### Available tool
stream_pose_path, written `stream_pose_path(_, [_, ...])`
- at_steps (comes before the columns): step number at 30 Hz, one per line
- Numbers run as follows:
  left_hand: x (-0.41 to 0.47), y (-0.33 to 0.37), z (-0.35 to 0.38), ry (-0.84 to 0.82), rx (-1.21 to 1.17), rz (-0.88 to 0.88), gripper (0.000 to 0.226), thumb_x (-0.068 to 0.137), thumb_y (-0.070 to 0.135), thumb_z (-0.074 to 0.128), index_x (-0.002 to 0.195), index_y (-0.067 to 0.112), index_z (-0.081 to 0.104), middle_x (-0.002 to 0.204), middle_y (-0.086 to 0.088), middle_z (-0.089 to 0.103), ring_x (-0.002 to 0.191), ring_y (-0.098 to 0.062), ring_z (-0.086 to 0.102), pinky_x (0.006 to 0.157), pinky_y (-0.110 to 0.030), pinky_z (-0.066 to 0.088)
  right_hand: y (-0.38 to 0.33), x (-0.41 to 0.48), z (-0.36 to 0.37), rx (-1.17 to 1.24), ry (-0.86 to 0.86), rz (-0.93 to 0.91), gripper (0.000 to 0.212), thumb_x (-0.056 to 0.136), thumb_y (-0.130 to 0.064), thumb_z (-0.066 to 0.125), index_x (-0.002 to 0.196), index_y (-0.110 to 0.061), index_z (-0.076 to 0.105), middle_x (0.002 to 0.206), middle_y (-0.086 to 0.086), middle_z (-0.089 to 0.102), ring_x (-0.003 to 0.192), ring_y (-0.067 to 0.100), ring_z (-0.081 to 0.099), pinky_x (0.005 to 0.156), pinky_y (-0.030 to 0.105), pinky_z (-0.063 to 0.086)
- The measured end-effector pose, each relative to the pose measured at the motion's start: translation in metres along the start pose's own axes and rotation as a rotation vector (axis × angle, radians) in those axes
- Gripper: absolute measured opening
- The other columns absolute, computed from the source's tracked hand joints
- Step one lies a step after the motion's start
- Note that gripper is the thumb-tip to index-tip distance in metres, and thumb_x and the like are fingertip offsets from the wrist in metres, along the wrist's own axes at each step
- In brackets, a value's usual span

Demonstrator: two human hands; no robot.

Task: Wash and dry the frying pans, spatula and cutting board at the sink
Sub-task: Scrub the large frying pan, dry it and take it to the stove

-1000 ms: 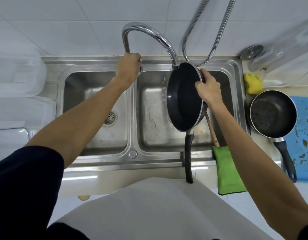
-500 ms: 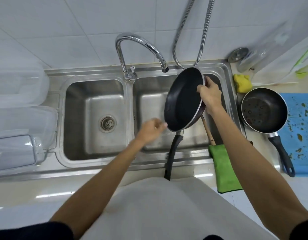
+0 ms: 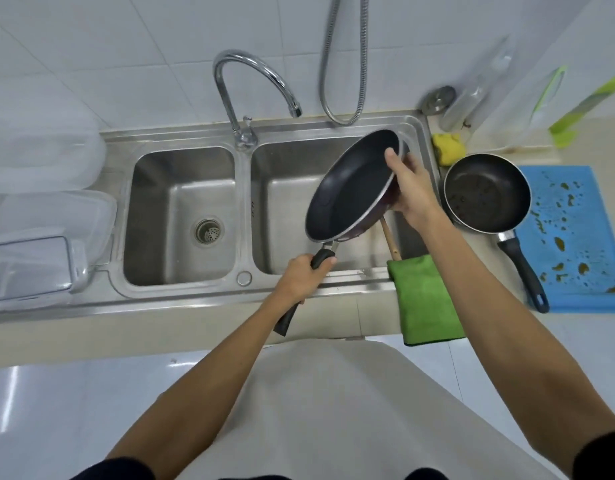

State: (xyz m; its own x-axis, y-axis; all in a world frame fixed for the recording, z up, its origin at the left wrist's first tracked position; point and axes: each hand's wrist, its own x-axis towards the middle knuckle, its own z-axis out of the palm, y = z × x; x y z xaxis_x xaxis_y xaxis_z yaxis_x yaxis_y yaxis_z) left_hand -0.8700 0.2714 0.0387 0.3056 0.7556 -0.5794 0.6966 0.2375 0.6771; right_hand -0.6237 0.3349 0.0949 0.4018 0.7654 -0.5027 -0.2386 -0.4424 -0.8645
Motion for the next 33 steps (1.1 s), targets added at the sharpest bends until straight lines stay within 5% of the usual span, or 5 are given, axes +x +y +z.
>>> stream_pose_path(4, [-0.017,0.004,0.01,0.018,-0.056,-0.054,0.047,0.095,0.056,0.055,0.077,0.013,0.056,0.06,-0.003,0.053,0.039,-0.016,0.051,0.035,-0.022,0.037,0.059,-0.044,-0.051,-0.549,0.113,-0.184,0.077,0.087,-0.066,0.063,0.146,-0.021,0.045,0.133,-0.001,0.063,0.113,0.016,0.063,0.095,0.035,0.052])
stream_pose_path(7, [-0.03,0.0,0.024,0.056,-0.099,-0.092,0.045,0.095,0.054,0.056,0.072,0.015,0.054,0.054,-0.003,0.049,0.034,-0.014,0.048,0.034,-0.023,0.037,0.134,-0.073,-0.092,-0.936,0.168,-0.233,0.043,0.094,-0.041,0.066,0.125,-0.012,0.059,0.108,0.007,0.069,0.098,0.027,0.067,0.084,0.041,0.056])
stream_pose_path(13, [-0.05,-0.006,0.043,0.117,-0.11,-0.116,0.047,0.097,0.05,0.056,0.066,0.015,0.051,0.05,-0.001,0.045,0.034,-0.013,0.044,0.034,-0.023,0.036,0.198,-0.094,-0.095,-1.301,0.189,-0.256,0.044,0.094,-0.046,0.064,0.11,-0.007,0.055,0.101,0.015,0.056,0.088,0.031,0.054,0.07,0.039,0.046])
stream_pose_path(22, [-0.058,0.0,0.054,0.15,-0.121,-0.124,0.044,0.096,0.051,0.057,0.072,0.014,0.055,0.056,-0.004,0.045,0.037,-0.013,0.043,0.036,-0.025,0.039,0.213,-0.104,-0.099,-1.296,0.226,-0.377,0.021,0.076,0.005,0.072,0.085,-0.004,0.056,0.072,0.011,0.054,0.055,0.023,0.05,0.046,0.028,0.027])
stream_pose_path(33, [-0.052,0.017,0.057,0.12,-0.043,-0.101,0.048,0.097,0.053,0.054,0.087,0.007,0.062,0.061,-0.005,0.048,0.043,-0.017,0.047,0.036,-0.026,0.042,0.177,-0.067,-0.23,-0.639,0.422,0.037,0.017,0.096,-0.014,0.066,0.11,-0.003,0.066,0.101,0.017,0.073,0.094,0.034,0.069,0.091,0.046,0.055])
